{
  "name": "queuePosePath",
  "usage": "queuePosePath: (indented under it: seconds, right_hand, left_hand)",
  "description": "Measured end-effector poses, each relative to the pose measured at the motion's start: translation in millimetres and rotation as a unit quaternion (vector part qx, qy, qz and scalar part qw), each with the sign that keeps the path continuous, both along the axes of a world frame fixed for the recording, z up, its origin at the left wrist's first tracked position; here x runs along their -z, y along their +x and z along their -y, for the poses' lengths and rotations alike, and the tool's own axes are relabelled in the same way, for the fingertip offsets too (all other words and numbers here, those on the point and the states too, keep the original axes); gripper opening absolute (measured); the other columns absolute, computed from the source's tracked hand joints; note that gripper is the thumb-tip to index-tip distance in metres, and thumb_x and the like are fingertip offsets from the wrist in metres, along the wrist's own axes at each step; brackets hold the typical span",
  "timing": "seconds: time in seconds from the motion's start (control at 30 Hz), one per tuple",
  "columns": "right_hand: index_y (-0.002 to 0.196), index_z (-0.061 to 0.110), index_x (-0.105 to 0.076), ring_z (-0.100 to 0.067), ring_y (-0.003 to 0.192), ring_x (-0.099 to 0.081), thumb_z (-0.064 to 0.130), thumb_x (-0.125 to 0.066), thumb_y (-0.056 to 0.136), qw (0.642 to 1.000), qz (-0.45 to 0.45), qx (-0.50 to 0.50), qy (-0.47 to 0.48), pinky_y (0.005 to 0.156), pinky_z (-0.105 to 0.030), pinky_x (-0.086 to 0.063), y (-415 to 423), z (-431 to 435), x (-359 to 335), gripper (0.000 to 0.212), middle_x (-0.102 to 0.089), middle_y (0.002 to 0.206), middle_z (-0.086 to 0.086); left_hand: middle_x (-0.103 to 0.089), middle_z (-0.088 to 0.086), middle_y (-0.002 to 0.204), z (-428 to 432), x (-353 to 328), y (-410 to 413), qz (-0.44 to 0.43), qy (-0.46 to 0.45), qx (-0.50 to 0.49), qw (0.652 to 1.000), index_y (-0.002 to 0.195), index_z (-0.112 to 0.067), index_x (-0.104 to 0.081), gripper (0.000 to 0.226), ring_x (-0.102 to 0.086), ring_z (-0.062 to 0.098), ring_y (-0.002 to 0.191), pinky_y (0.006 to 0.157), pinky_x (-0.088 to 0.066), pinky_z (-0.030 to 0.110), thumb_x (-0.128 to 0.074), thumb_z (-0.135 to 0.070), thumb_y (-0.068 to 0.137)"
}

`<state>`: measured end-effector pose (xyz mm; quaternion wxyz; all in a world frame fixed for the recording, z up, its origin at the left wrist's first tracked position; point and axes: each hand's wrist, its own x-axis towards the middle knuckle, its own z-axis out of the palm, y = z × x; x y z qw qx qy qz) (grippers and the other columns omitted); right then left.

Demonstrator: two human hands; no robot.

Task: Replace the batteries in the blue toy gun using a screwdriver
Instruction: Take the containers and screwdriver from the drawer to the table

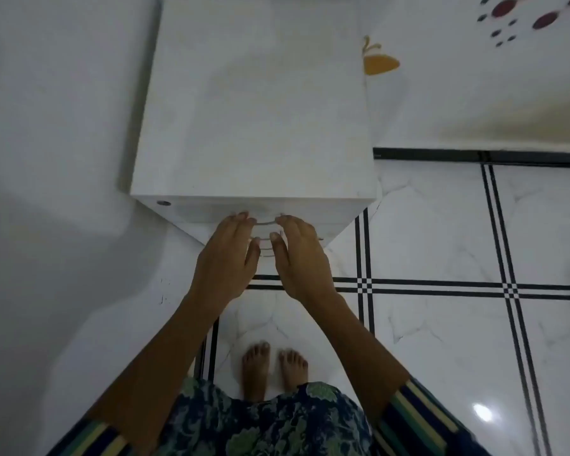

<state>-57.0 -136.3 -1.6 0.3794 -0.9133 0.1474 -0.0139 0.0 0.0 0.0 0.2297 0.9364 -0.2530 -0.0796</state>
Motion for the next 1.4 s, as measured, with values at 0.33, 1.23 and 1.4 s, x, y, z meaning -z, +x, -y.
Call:
queuePosePath:
  seconds: [0.33,1.23,1.4]
  right_hand:
    - [0.141,0.011,-0.047,-0.023,0.133,-0.040,0.027,-0.046,0.103,0.998,-0.052,-0.037,-0.028,0.100,-0.035,-0.044,28,-11,68,0.041,-0.048,0.145,-0.006]
    - [0.107,0.007,-0.065,-0.026,0.093,-0.059,0.022,-0.063,0.090,0.977,-0.082,0.184,-0.067,0.073,-0.036,-0.053,24,-12,21,0.022,-0.064,0.102,-0.010]
    - [0.123,0.003,-0.050,-0.034,0.115,-0.044,0.038,-0.068,0.084,0.941,-0.161,0.288,-0.076,0.092,-0.046,-0.044,44,3,31,0.056,-0.054,0.123,-0.017]
  left_hand:
    - [-0.064,0.016,0.122,-2,52,29,-0.004,0.008,0.031,0.999,0.124,-0.003,-0.060,0.034,-0.059,0.031,0.118,0.091,-0.051,0.040,-0.051,-0.020,0.096]
    - [-0.049,0.005,0.057,-42,40,57,-0.108,0.009,-0.221,0.969,0.062,-0.009,-0.047,0.040,-0.046,0.016,0.047,0.043,-0.030,0.023,-0.059,-0.030,0.093]
    - [-0.057,0.008,0.068,-22,66,71,-0.161,0.110,-0.204,0.959,0.081,-0.001,-0.059,0.035,-0.055,0.022,0.059,0.050,-0.037,0.026,-0.055,-0.032,0.097]
